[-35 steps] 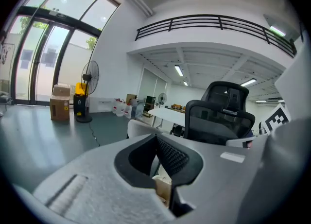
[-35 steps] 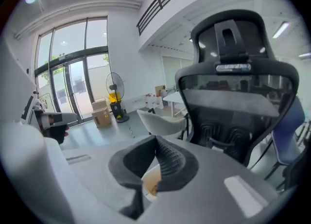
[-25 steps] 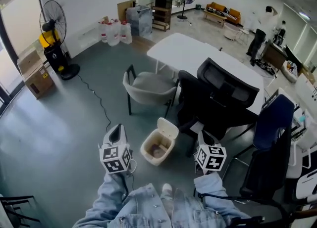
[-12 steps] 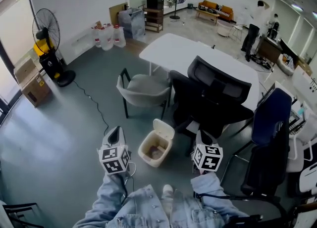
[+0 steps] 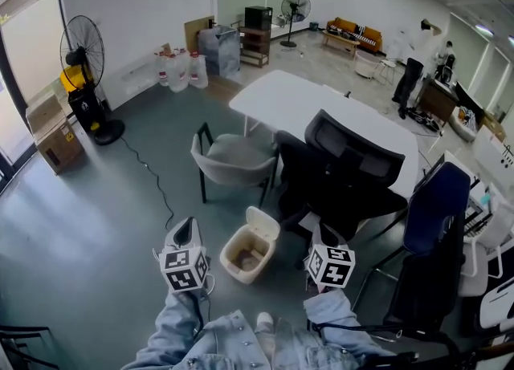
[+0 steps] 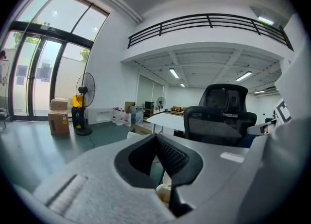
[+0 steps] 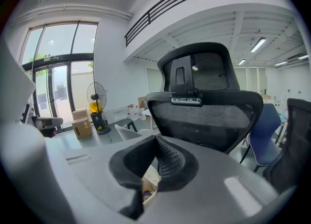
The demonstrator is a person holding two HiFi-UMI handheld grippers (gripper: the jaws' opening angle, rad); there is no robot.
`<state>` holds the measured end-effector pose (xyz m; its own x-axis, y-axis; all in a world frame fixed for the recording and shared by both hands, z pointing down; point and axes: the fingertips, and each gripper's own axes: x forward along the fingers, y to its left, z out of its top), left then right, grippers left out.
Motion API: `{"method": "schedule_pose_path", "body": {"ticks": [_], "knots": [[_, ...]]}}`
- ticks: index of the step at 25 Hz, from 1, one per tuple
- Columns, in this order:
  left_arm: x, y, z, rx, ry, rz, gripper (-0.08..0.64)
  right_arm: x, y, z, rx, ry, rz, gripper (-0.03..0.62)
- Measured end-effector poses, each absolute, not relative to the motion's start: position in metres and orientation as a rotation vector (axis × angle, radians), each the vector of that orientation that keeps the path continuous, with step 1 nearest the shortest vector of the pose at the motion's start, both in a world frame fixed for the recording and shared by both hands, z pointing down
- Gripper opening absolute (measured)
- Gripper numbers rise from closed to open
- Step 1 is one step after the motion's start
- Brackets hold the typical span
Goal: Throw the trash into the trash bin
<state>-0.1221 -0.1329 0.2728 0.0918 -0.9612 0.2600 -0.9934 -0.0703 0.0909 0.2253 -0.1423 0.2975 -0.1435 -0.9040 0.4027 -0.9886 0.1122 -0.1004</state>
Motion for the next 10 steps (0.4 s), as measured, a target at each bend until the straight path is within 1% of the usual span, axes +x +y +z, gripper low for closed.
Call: {"method": "schedule_pose_path", "body": {"ticks": [10], "knots": [[-0.1229,-0.1341,0.277,2.125,-1.946,0.172,0.009,0.2203,-0.1451,0.2951,1.872,-2.148,0.493,0.003]]}}
